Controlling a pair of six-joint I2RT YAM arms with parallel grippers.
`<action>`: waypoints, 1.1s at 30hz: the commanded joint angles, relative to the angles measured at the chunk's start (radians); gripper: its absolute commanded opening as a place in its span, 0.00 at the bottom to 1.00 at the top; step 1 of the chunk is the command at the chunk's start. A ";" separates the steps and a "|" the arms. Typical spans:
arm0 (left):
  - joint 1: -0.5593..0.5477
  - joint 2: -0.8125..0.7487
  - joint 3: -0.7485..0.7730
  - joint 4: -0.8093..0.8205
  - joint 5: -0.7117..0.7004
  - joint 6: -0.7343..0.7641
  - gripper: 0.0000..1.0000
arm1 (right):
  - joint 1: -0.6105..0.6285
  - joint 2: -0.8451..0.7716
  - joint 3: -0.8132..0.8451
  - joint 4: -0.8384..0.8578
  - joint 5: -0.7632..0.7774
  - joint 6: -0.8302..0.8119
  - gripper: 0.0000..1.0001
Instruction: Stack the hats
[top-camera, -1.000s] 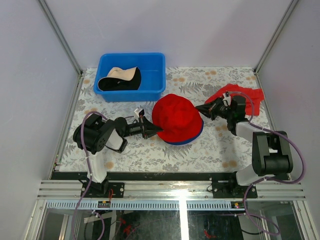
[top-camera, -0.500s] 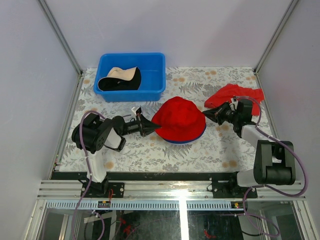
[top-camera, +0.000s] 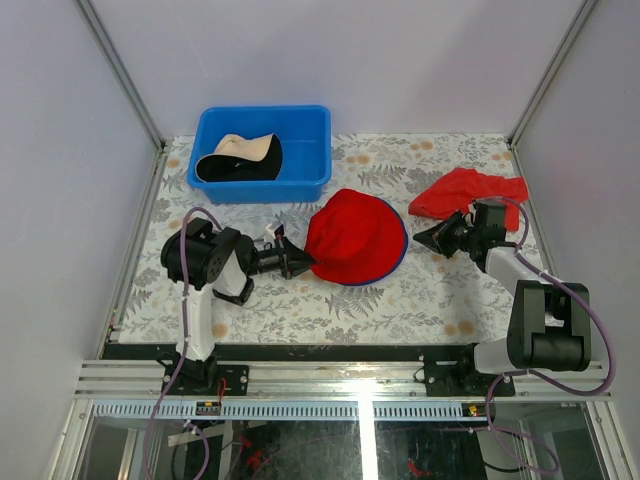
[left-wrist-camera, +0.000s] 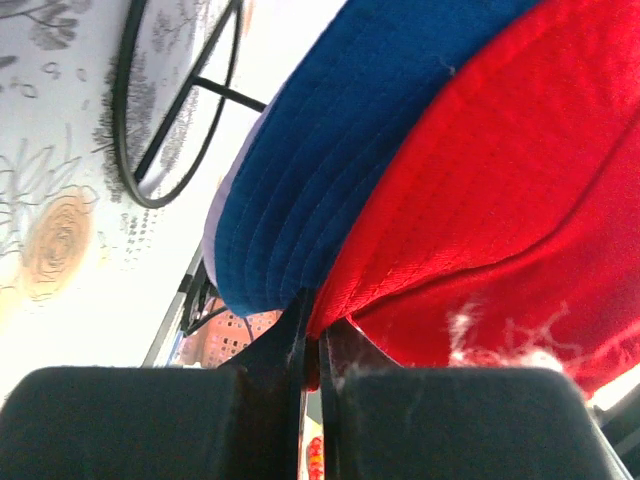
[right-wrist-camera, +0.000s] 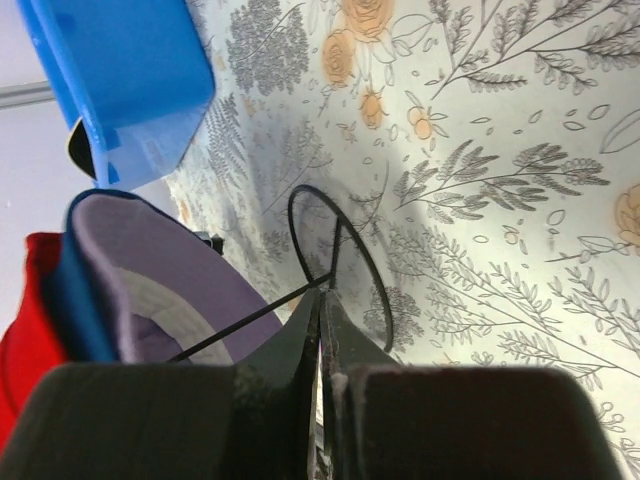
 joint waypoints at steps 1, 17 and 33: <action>-0.013 0.042 -0.022 0.058 0.004 0.057 0.00 | 0.000 -0.010 0.012 -0.044 0.042 -0.050 0.00; -0.025 -0.104 0.052 0.056 0.006 -0.022 0.11 | 0.000 -0.145 0.135 -0.189 0.104 -0.129 0.12; 0.017 -0.145 -0.022 0.057 -0.004 0.004 0.39 | 0.103 -0.190 0.219 -0.154 0.017 -0.066 0.33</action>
